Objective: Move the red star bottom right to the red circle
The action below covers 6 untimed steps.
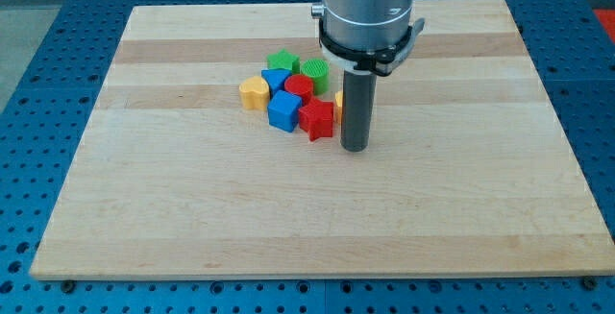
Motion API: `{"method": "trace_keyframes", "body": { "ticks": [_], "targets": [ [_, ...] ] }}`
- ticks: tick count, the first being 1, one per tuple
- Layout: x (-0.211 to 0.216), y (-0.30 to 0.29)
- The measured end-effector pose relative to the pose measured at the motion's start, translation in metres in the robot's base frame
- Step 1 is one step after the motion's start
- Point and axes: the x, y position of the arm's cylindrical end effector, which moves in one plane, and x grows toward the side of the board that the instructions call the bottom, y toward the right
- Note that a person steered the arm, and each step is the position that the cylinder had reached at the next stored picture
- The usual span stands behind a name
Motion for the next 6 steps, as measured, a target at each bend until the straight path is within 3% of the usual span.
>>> {"method": "trace_keyframes", "body": {
  "ticks": [3,5,6],
  "targets": [
    [-0.009,0.003],
    [0.037,-0.006],
    [0.025,-0.024]
  ]
}}
